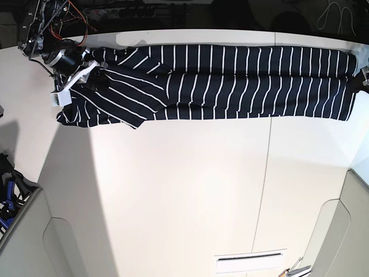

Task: Fold the T-shirt properly
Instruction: 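Adjust the sleeve end with the right gripper, pressing it flat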

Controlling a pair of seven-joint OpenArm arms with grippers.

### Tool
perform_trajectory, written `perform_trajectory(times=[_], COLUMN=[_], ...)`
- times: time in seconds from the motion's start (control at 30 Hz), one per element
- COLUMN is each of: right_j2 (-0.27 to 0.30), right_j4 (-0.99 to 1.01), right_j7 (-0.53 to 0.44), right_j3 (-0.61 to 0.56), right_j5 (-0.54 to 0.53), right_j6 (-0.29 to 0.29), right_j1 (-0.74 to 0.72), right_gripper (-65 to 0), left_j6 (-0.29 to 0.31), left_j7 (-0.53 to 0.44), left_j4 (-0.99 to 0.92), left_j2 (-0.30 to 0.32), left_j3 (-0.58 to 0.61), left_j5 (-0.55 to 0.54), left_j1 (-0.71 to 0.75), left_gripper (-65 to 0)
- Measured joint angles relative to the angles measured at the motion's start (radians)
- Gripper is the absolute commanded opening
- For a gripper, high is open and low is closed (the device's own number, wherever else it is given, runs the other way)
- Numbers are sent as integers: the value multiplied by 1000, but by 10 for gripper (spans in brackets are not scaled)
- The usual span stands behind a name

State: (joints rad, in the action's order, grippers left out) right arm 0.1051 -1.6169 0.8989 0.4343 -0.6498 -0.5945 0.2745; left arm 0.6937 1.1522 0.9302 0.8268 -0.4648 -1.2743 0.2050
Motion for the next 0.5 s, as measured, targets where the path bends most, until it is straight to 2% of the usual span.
perform_trajectory(times=[0.07, 0.23, 0.3, 0.37, 0.5], right_j2=[0, 0, 0, 0, 0], right_j4=[0, 0, 0, 0, 0], right_j7=[0, 4, 4, 4, 17], right_j3=[0, 0, 0, 0, 0], right_j5=[0, -7, -8, -8, -27], right_j6=[0, 0, 0, 0, 4], right_j1=[0, 0, 0, 0, 0], right_gripper=[-650, -650, -650, -650, -650], left_j6=[0, 3, 3, 3, 2], left_j7=[20, 20, 18, 19, 41], left_j4=[0, 1, 1, 1, 0], left_j2=[-15, -38, -46, -52, -71], left_j3=[0, -2, -2, -2, 3], left_j5=[-44, -60, -66, -87, -161], left_j1=[0, 0, 0, 0, 4], left_gripper=[-242, -245, -274, -361, -610])
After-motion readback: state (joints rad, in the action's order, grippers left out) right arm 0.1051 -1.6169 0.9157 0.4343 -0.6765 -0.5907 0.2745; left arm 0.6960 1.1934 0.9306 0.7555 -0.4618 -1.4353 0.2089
